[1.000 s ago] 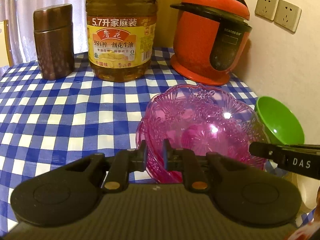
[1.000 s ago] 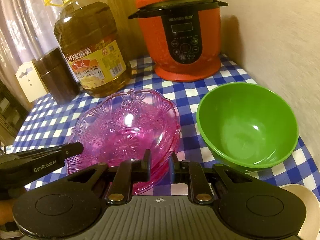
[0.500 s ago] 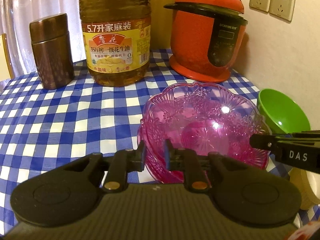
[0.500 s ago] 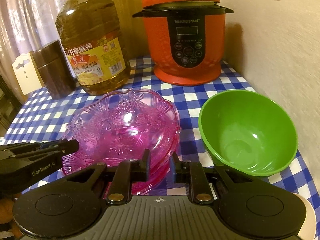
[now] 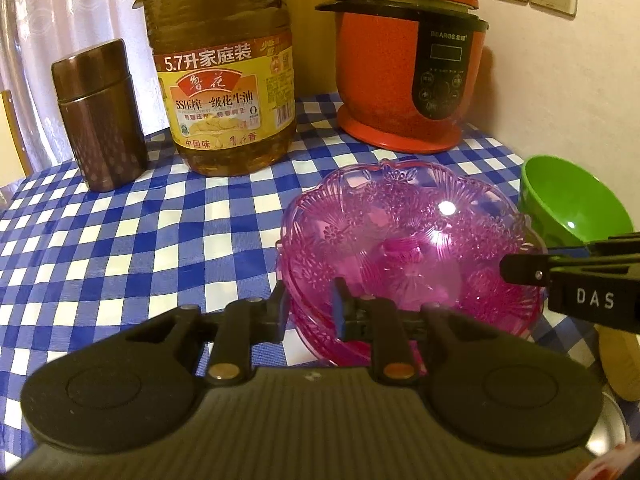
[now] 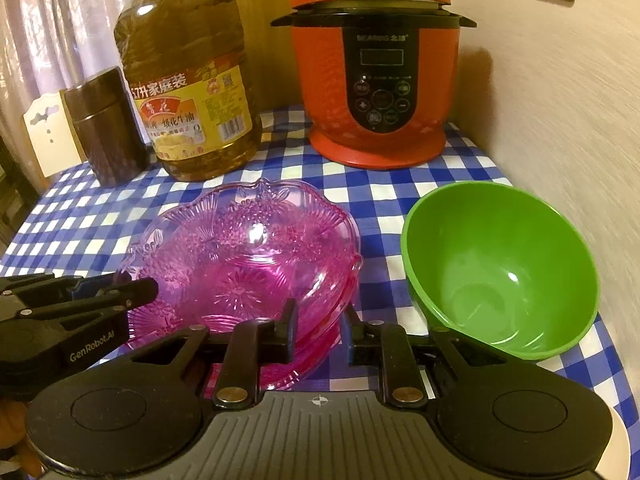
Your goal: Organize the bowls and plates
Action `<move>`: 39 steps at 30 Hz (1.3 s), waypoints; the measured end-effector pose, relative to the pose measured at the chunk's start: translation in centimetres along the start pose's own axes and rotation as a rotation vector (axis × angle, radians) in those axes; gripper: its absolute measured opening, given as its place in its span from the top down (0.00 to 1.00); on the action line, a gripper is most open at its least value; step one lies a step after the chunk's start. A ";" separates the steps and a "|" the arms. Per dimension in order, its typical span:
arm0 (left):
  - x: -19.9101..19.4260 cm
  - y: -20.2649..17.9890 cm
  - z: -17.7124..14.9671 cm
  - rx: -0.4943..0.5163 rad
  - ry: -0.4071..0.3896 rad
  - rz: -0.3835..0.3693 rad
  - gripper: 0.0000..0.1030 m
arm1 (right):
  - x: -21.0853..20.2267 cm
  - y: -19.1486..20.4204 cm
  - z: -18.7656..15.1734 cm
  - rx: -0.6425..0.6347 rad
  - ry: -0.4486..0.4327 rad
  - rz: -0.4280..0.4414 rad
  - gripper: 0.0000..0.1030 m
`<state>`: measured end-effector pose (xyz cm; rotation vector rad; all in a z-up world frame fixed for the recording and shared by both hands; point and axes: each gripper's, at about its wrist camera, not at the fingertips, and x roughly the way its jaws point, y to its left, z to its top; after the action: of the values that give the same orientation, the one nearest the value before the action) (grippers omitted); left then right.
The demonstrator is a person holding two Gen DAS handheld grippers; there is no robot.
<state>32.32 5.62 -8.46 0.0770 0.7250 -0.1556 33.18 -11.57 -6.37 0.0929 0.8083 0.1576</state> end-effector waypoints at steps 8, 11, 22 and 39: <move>0.3 -0.2 -0.2 0.052 0.000 0.053 0.72 | 0.3 0.3 -0.1 -0.034 -0.019 -0.018 0.63; 0.1 0.6 0.0 0.003 -0.005 0.035 0.72 | 0.4 -0.4 0.0 0.016 -0.016 0.011 0.55; -0.1 2.8 0.0 -0.110 -0.001 0.011 0.72 | -1.2 -1.9 0.0 0.144 -0.003 0.068 0.55; 0.0 2.6 -0.3 -0.113 -0.003 -0.019 0.72 | -0.5 -2.4 0.1 0.138 -0.028 0.077 0.88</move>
<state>32.60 8.26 -8.64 -0.0380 0.7305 -0.1320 33.20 -14.06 -6.33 0.2559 0.7873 0.1734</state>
